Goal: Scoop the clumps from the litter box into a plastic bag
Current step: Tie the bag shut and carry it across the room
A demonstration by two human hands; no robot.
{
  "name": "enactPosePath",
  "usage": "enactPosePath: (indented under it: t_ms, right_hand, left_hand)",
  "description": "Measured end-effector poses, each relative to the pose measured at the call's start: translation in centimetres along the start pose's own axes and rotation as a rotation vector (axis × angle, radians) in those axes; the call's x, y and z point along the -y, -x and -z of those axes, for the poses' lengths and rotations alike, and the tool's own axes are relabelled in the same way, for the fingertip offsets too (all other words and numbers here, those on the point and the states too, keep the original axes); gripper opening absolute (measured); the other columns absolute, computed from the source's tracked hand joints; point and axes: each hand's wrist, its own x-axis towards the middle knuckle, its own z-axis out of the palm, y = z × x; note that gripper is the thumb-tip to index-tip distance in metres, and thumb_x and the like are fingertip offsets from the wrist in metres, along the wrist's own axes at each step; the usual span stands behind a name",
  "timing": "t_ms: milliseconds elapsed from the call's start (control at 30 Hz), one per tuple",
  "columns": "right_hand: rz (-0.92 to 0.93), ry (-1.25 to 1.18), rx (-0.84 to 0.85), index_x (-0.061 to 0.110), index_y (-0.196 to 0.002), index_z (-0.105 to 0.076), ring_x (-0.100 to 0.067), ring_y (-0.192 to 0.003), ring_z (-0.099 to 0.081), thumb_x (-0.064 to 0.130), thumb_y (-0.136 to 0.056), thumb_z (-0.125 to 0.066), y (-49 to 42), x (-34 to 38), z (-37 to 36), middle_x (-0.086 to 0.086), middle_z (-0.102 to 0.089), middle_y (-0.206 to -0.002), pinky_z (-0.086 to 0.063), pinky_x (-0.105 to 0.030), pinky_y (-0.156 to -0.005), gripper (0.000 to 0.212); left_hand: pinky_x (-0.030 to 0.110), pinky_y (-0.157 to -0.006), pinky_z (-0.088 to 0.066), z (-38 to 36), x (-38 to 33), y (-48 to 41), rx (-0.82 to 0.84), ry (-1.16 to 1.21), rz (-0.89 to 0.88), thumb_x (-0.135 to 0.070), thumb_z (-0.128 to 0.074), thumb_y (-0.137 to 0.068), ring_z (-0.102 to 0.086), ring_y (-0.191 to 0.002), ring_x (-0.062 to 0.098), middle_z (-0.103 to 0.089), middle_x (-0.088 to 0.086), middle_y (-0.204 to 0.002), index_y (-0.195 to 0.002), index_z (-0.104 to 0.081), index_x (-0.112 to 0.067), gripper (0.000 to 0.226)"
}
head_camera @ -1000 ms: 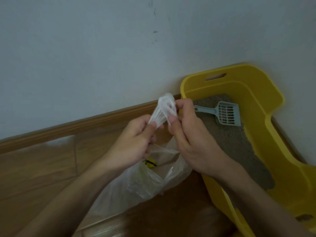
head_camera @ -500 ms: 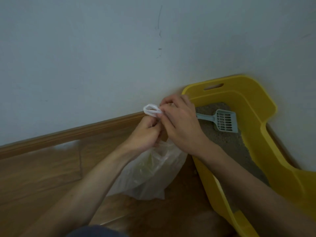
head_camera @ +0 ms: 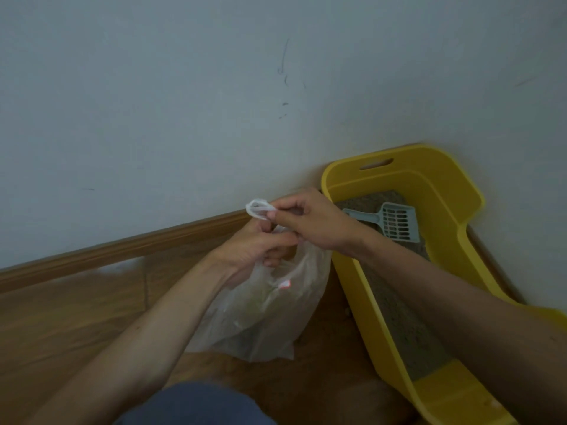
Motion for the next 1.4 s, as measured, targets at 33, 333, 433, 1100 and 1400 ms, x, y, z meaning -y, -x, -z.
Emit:
enactPosePath:
  t_ms: [33,333,433,1100,1400]
  right_hand:
    - [-0.024,-0.045,0.036,-0.001,-0.097,-0.074,-0.002,-0.078,-0.062,0.009,-0.096,-0.057,0.1,0.1,0.1,-0.006,-0.073,-0.084,-0.049,-0.015,-0.070,0.020]
    - [-0.149,-0.023,0.195,0.007,-0.114,-0.071,-0.007,-0.103,-0.065,0.018,-0.093,-0.062,0.1,0.0,1.1,-0.006,-0.073,-0.109,-0.049,-0.022,-0.091,0.025]
    - [-0.170,0.021,0.208,0.007,-0.102,-0.073,-0.009,-0.083,-0.063,0.029,-0.095,-0.059,0.4,0.1,1.5,-0.012,-0.073,-0.094,-0.048,-0.028,-0.073,0.027]
    - [0.155,0.637,-0.325,0.017,-0.091,-0.066,-0.006,-0.070,-0.055,0.033,-0.080,-0.073,5.0,2.3,-0.6,0.007,-0.065,-0.081,-0.049,-0.029,-0.064,0.020]
    - [0.287,1.048,0.003,0.018,-0.091,-0.072,-0.018,-0.096,-0.043,0.031,-0.090,-0.051,7.4,-0.7,-1.9,0.003,-0.059,-0.102,-0.042,-0.036,-0.074,0.025]
  left_hand:
    - [0.024,-0.046,-0.014,-0.1,0.0,0.1,0.002,0.011,0.010,-0.006,-0.065,-0.079,-0.027,-0.043,0.004,-0.042,-0.007,-0.051,-0.086,-0.072,-0.022,0.020]
    - [0.024,-0.043,-0.011,0.0,0.5,-0.1,0.134,0.184,0.097,-0.012,-0.075,-0.073,-0.022,-0.040,0.006,-0.023,-0.003,-0.047,-0.091,-0.071,-0.021,0.021]
    - [0.023,-0.042,-0.012,0.0,0.3,0.1,0.161,0.057,0.144,-0.024,-0.063,-0.084,-0.022,-0.039,0.007,-0.027,-0.003,-0.046,-0.083,-0.069,-0.016,0.011]
    - [0.018,-0.037,-0.009,-0.3,-0.9,-1.4,-0.025,0.276,0.388,-0.022,-0.054,-0.075,-0.025,-0.028,0.005,-0.048,-0.001,-0.045,-0.064,-0.060,-0.011,0.017]
    - [0.014,-0.034,-0.014,-0.1,-1.6,-0.5,-0.014,0.124,0.519,-0.023,-0.052,-0.094,-0.029,-0.026,0.004,-0.045,-0.003,-0.039,-0.073,-0.056,-0.010,0.025]
